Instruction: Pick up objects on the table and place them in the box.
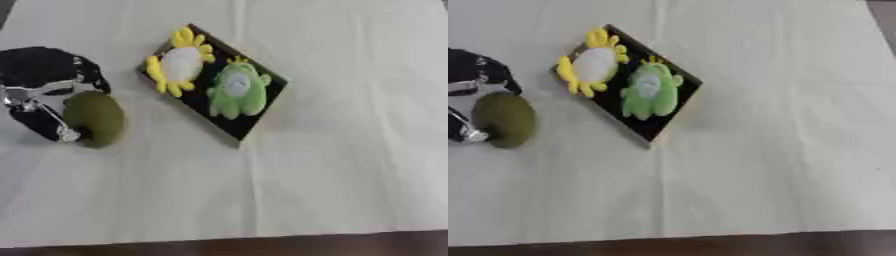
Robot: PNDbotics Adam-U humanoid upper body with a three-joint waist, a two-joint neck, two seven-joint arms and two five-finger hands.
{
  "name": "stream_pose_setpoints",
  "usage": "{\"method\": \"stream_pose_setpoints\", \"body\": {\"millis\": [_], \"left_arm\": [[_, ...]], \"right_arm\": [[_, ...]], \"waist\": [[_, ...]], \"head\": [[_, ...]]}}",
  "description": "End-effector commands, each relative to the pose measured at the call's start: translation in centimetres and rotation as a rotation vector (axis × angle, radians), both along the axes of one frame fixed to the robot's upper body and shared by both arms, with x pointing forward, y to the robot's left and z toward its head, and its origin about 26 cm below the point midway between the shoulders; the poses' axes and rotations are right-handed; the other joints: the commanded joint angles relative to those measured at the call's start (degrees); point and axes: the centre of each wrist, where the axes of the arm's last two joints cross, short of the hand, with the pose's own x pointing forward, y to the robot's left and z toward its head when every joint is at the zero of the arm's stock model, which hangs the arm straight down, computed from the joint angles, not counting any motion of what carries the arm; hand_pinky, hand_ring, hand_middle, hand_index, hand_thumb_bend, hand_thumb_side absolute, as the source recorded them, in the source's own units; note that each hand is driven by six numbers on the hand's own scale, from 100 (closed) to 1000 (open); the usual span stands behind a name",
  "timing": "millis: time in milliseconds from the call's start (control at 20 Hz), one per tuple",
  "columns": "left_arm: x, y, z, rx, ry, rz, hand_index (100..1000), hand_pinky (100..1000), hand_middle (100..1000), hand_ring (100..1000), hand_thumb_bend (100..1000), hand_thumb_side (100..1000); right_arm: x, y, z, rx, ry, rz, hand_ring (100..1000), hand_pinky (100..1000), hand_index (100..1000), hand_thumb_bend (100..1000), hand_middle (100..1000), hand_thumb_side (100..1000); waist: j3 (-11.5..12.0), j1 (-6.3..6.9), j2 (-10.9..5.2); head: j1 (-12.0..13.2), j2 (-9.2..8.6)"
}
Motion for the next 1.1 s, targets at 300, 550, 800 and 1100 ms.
{"method": "stream_pose_setpoints", "body": {"millis": [300, 550, 800, 1100], "left_arm": [[-1.5, -0.3, 2.3, -0.077, -0.08, -0.05, 679, 667, 554, 645, 101, 100], [-5.1, -2.4, 6.2, -0.153, -0.187, -0.181, 658, 649, 531, 617, 100, 100], [-7.9, -4.7, 9.9, -0.262, -0.282, -0.325, 656, 642, 528, 608, 100, 100], [-7.6, -7.6, 11.2, -0.341, -0.23, -0.428, 664, 650, 531, 607, 100, 115]], "right_arm": [[-0.6, -0.4, 0.9, -0.011, -0.02, -0.012, 980, 1000, 774, 100, 702, 470], [-0.7, -0.5, 1.0, -0.009, -0.024, -0.018, 979, 999, 774, 100, 701, 470], [-1.0, -0.6, 1.2, 0.006, -0.038, -0.025, 978, 998, 774, 100, 698, 470], [-1.0, -0.4, 1.1, 0.01, -0.033, -0.023, 979, 999, 774, 100, 698, 470]], "waist": [[-0.06, 0.25, -1.2], [0.16, 0.46, -1.49], [0.48, 0.78, -1.9], [0.4, 0.99, -2.21]], "head": [[0.03, -0.48], [-0.42, -0.21], [-0.84, 0.2], [-0.82, 0.22]]}}
